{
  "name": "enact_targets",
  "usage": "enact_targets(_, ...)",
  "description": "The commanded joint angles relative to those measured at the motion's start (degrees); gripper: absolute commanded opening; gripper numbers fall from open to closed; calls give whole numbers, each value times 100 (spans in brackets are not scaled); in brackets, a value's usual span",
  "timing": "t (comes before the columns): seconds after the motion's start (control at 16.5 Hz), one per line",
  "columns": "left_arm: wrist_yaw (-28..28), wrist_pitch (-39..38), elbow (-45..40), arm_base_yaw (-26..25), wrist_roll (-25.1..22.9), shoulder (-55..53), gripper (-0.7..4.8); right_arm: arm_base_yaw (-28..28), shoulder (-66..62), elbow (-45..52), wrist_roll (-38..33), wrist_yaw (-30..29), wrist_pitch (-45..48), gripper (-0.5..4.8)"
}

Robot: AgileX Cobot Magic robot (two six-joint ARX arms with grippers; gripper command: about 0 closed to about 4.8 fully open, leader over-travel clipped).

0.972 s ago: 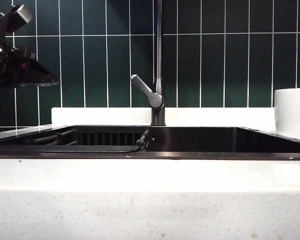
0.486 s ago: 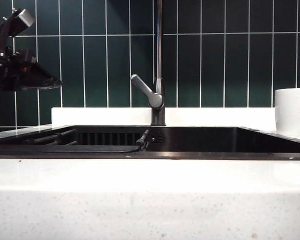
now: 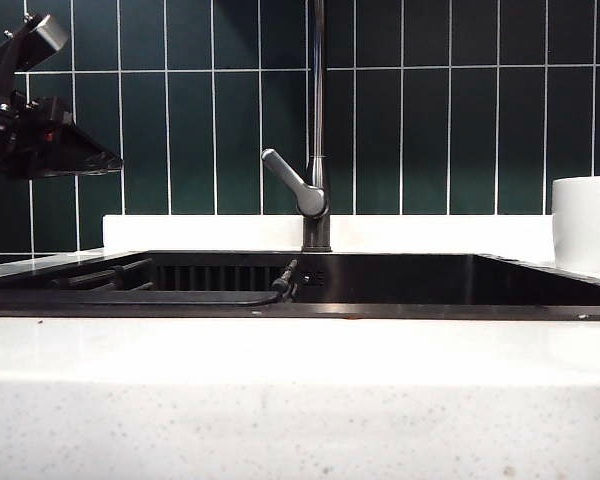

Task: Pick up the mug next to the sink, go to the faucet to get some water, pour the water into the sink, and finally put the mug back to its place.

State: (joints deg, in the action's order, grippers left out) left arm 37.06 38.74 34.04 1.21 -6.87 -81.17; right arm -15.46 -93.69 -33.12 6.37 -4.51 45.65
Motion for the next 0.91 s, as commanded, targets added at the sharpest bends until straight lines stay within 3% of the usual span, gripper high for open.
enact_targets(0.06,13,76,13,7,-37,15,120,-192,17,-28,-474,105,264,212)
enact_targets(0.49,13,76,13,7,-37,15,120,-212,17,-122,-645,-227,479,210)
enact_targets(0.91,24,72,13,9,-13,15,120,-203,17,-140,-942,-234,474,55)
